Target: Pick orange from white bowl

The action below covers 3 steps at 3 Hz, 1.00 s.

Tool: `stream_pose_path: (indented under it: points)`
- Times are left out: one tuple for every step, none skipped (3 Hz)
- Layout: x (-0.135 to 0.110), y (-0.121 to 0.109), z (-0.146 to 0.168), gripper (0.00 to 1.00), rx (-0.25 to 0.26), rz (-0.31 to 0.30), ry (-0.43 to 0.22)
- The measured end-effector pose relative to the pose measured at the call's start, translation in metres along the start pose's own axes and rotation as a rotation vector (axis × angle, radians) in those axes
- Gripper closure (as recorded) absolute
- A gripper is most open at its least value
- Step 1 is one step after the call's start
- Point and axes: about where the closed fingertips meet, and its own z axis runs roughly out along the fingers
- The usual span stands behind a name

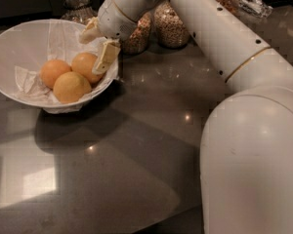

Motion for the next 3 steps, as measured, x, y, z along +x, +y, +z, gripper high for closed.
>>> stream_pose_path:
  points:
    - [0.004, -0.001, 0.005, 0.31, -0.015, -0.007, 0.011]
    - [0.008, -0.004, 0.013, 0.32, -0.044, -0.017, 0.025]
    - [0.01, -0.006, 0.026, 0.32, -0.077, -0.025, 0.03]
